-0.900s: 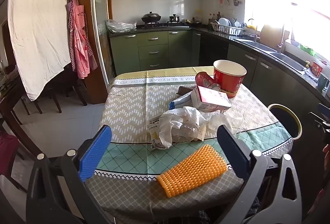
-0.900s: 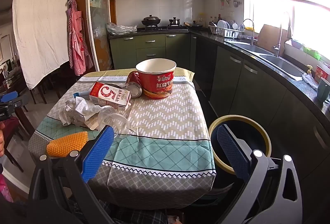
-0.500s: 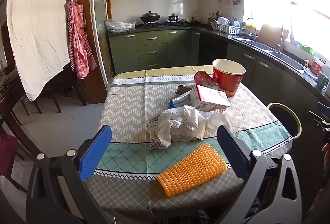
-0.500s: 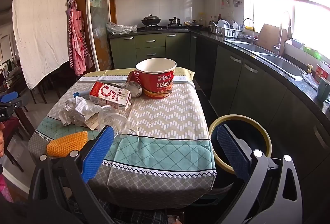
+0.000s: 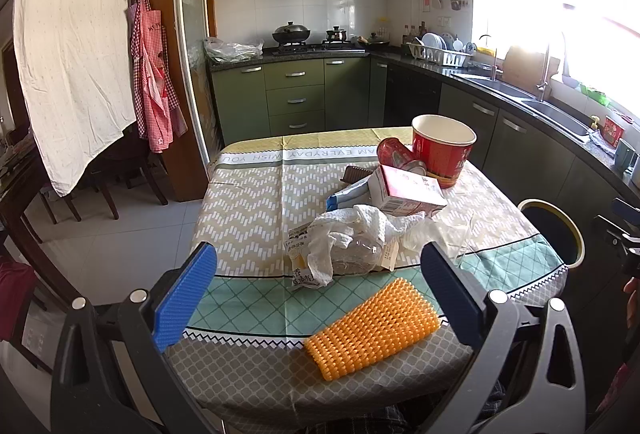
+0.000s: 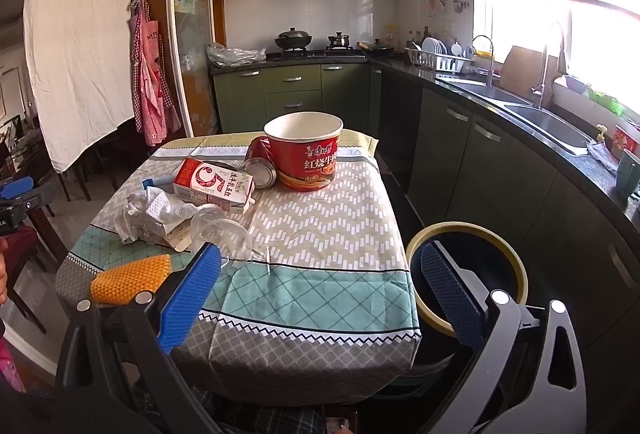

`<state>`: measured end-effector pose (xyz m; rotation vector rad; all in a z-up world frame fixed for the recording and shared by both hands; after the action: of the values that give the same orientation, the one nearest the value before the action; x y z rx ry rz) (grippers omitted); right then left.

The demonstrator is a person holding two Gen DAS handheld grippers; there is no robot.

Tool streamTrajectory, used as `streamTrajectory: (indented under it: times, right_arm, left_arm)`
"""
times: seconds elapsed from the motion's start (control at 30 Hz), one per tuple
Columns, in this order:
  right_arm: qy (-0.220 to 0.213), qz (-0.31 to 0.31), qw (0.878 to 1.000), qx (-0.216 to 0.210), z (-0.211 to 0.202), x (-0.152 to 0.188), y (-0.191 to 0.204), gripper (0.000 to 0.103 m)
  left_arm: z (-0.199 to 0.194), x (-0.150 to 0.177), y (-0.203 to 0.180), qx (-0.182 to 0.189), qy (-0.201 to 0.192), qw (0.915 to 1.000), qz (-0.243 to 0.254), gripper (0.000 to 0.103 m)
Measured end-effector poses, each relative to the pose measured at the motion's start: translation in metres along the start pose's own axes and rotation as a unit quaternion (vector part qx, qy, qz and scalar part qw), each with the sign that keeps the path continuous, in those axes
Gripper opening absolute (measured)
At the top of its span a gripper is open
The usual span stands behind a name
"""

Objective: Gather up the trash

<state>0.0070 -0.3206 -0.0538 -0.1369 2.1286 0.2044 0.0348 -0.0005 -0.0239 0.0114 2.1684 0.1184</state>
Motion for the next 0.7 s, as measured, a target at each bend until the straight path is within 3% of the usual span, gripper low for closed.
streamTrajectory:
  times: [0.7]
  right_arm:
    - [0.003, 0.001, 1.000, 0.001, 0.0035, 0.0010, 0.0003, 0.099]
  left_arm:
    - [-0.0020, 0.0003, 0.0004, -0.001, 0.000, 1.0000, 0.000, 0.097]
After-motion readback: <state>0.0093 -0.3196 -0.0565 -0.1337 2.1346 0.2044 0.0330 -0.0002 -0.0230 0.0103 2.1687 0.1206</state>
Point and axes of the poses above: each gripper's, at about its wrist camera, not at the fingertips, and z roughly the way its jaws point, y to its left, x to its underside, the point moved 4 cm from there along z, roughly the way its jaws point, and after that the axes turned 5 degrees about -x, right-handed, at the moved point
